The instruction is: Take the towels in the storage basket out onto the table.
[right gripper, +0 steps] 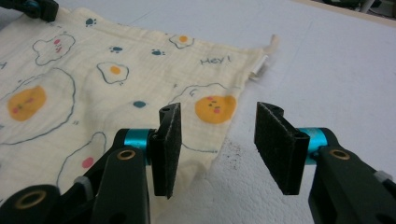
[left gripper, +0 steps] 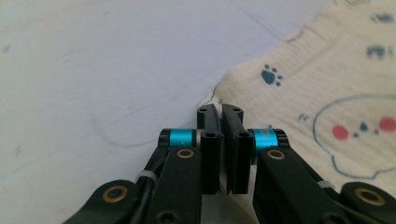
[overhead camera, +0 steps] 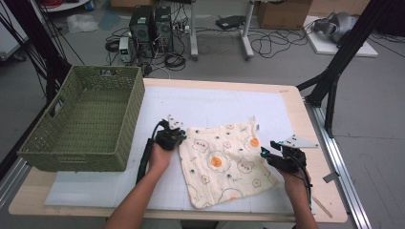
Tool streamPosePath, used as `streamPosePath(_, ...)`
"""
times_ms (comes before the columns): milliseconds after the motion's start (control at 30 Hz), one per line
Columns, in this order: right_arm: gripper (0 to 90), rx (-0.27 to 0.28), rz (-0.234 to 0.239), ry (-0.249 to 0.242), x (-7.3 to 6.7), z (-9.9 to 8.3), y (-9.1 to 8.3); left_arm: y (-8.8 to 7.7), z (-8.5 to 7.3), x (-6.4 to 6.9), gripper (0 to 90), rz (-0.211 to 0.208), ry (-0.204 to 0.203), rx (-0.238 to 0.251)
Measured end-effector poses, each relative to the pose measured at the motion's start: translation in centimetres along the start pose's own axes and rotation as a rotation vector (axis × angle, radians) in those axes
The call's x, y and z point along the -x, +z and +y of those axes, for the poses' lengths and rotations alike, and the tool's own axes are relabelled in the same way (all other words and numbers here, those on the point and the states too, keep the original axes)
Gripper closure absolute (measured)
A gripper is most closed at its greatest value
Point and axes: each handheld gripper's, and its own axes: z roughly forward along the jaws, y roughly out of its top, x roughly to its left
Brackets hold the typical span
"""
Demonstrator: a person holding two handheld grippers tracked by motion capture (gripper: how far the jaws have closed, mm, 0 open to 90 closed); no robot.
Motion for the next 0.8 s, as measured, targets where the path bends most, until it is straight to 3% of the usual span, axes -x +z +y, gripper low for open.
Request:
streamPosePath(167, 51.1, -0.003, 0.009, 0.006, -0.1, 0.0, 0.3, 0.6, 1.0, -2.0, 85.8, 0.046, -0.029, -0.021)
streamPosePath(233, 51.1, -0.005, 0.012, 0.005, -0.2, 0.0, 0.4, 0.8, 1.6, -2.8, 85.8, 0.061, -0.024, -0.031)
streamPosePath(367, 51.3, -0.005, 0.015, 0.010, -0.4, 0.1, 0.5, 1.4, 2.6, -4.2, 85.8, 0.083, -0.036, -0.004)
streamPosePath(467, 51.3, -0.009, 0.015, 0.007, -0.4, 0.0, 0.7, 1.4, 2.8, -4.7, 84.9, 0.061, -0.058, 0.032)
streamPosePath(500, 51.3, -0.011, 0.016, 0.004, -0.4, 0.0, 0.8, 1.3, 2.8, -4.7, 80.4, 0.045, -0.069, 0.036)
streamPosePath(567, 51.3, -0.013, 0.017, 0.008, -0.3, 0.0, 1.0, 1.2, 2.8, -4.7, 60.9, 0.022, -0.106, 0.032)
streamPosePath(633, 51.3, -0.017, 0.021, 0.016, -0.4, 0.0, 1.3, 1.0, 2.8, -4.6, 48.4, 0.005, -0.117, 0.023)
streamPosePath(700, 51.5, -0.014, 0.028, 0.024, -0.5, 0.0, 1.6, 0.4, 2.9, -4.4, 43.8, -0.013, -0.115, 0.021)
streamPosePath(800, 53.5, -0.022, 0.041, 0.035, -1.1, 0.2, 2.5, -0.4, 2.6, -3.9, 43.7, -0.015, -0.092, 0.062)
